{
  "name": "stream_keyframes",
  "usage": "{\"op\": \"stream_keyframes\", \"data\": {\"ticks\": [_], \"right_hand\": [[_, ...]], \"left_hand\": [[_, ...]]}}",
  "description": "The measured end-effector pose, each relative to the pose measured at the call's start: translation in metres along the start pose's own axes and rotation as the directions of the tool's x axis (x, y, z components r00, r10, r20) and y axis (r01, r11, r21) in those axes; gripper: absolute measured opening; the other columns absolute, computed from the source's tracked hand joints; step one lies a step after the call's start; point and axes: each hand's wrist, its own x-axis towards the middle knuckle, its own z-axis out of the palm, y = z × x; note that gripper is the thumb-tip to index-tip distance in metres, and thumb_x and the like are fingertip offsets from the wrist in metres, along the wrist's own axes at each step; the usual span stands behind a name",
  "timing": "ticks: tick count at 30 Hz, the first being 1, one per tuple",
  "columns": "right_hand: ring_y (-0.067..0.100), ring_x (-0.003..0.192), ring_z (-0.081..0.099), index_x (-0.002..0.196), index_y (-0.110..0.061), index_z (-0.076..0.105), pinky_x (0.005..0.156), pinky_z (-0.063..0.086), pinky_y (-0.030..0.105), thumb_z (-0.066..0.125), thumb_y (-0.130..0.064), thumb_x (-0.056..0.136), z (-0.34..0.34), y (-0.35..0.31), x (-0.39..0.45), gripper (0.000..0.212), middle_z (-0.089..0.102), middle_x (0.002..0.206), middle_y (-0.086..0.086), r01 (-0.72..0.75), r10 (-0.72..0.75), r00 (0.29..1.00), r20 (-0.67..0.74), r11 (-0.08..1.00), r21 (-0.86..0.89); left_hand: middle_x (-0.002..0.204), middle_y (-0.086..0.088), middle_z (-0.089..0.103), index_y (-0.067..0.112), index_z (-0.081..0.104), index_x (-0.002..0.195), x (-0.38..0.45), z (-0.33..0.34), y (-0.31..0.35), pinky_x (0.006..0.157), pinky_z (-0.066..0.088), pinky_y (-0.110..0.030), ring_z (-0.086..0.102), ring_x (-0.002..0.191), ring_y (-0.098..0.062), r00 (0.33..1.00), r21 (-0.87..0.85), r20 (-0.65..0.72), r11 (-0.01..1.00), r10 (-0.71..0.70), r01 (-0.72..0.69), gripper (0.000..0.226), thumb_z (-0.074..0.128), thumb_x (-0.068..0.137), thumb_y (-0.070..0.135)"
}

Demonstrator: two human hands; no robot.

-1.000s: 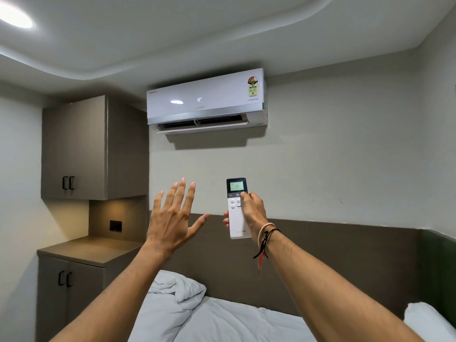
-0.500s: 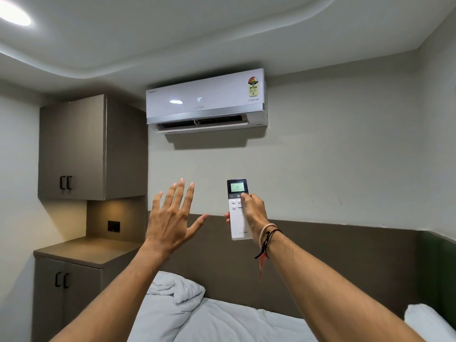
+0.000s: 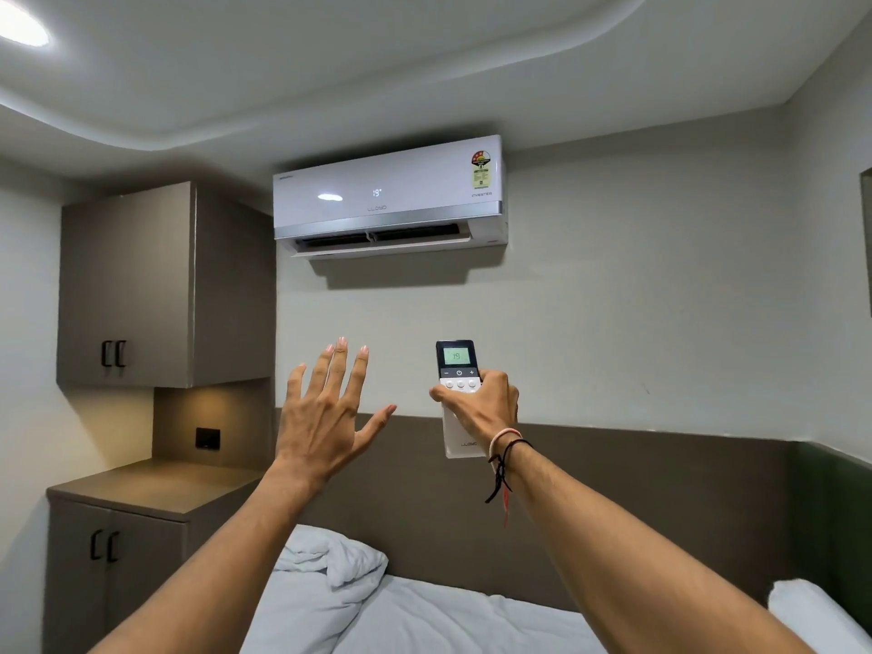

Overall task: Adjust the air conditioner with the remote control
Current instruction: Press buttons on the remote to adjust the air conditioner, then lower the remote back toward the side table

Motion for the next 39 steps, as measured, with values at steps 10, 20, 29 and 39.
{"op": "stream_keyframes", "data": {"ticks": [10, 20, 29, 39], "right_hand": [[0.025, 0.077, 0.068, 0.085, -0.017, 0.071, 0.060, 0.045, 0.025, 0.076, -0.052, 0.057, -0.010, 0.009, 0.002, 0.045, 0.072, 0.084, 0.001, 0.014, -0.031, 0.998, -0.047, 0.946, -0.324], [0.025, 0.080, 0.071, 0.087, -0.012, 0.072, 0.063, 0.060, 0.034, 0.078, -0.044, 0.067, -0.083, 0.076, -0.003, 0.039, 0.074, 0.087, 0.007, -0.060, 0.018, 0.994, -0.104, 0.910, -0.410], [0.027, 0.084, 0.069, 0.088, -0.014, 0.071, 0.072, 0.059, 0.036, 0.070, -0.050, 0.069, -0.183, 0.175, -0.032, 0.041, 0.071, 0.093, 0.006, -0.218, 0.171, 0.976, -0.138, 0.823, -0.525], [0.035, 0.103, 0.064, 0.107, -0.017, 0.061, 0.076, 0.039, 0.034, 0.076, -0.047, 0.067, -0.268, 0.370, -0.141, 0.052, 0.066, 0.108, 0.009, -0.548, 0.564, 0.803, -0.193, 0.570, -0.613]], "left_hand": [[0.166, -0.018, 0.025, 0.016, 0.026, 0.159, 0.003, 0.021, 0.009, 0.118, 0.031, -0.059, 0.031, 0.151, -0.035, 0.998, -0.032, 0.031, 0.998, 0.052, -0.051, 0.095, 0.012, 0.087, 0.076], [0.166, -0.018, 0.026, 0.016, 0.027, 0.158, -0.007, 0.060, 0.111, 0.119, 0.029, -0.055, 0.030, 0.152, -0.031, 0.986, -0.185, 0.066, 0.973, 0.152, -0.137, 0.091, 0.012, 0.090, 0.074], [0.166, -0.018, 0.026, 0.017, 0.023, 0.159, -0.047, 0.104, 0.242, 0.119, 0.029, -0.055, 0.030, 0.152, -0.032, 0.960, -0.344, 0.104, 0.915, 0.260, -0.210, 0.087, 0.015, 0.092, 0.072], [0.164, -0.018, 0.032, 0.017, 0.028, 0.158, -0.217, 0.200, 0.398, 0.117, 0.033, -0.056, 0.035, 0.150, -0.034, 0.848, -0.510, 0.348, 0.840, 0.400, -0.187, 0.083, 0.021, 0.094, 0.070]]}}
